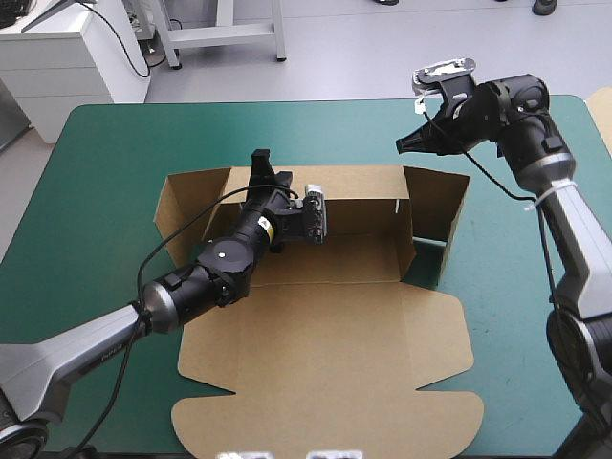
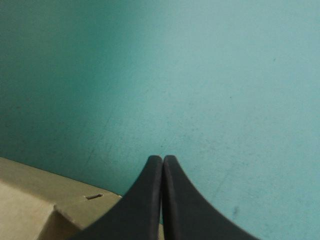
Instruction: Fold the box
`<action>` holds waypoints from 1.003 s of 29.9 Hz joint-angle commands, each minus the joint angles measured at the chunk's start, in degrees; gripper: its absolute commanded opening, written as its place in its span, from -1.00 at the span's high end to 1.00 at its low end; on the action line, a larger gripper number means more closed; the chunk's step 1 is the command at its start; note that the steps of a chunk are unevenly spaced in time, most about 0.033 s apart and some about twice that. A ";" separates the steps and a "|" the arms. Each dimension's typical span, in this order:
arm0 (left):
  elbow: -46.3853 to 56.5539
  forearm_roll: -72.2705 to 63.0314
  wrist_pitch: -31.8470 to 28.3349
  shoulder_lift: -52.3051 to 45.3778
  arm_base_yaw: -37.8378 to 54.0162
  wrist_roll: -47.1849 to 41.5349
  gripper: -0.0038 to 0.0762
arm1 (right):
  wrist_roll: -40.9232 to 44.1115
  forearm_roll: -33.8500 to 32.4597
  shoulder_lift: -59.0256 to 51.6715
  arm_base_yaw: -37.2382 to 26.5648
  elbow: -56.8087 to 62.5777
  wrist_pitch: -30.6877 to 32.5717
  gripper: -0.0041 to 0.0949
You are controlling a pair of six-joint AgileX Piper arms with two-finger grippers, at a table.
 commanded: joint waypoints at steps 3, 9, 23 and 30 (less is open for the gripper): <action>-0.82 -0.73 0.49 -2.17 -0.16 -1.65 0.92 | -3.09 10.27 2.47 -5.21 -5.56 3.17 0.96; -0.82 -0.73 0.29 -2.17 -0.16 -1.65 0.92 | -4.67 10.56 4.11 -6.45 -5.41 8.44 0.96; -0.82 -0.73 0.33 -2.17 -0.16 -1.65 0.92 | -7.51 13.41 1.33 -6.45 1.04 8.89 0.96; -0.82 -0.73 0.33 -2.17 -0.16 -1.65 0.92 | -11.31 16.04 -3.06 -6.45 7.39 8.89 0.96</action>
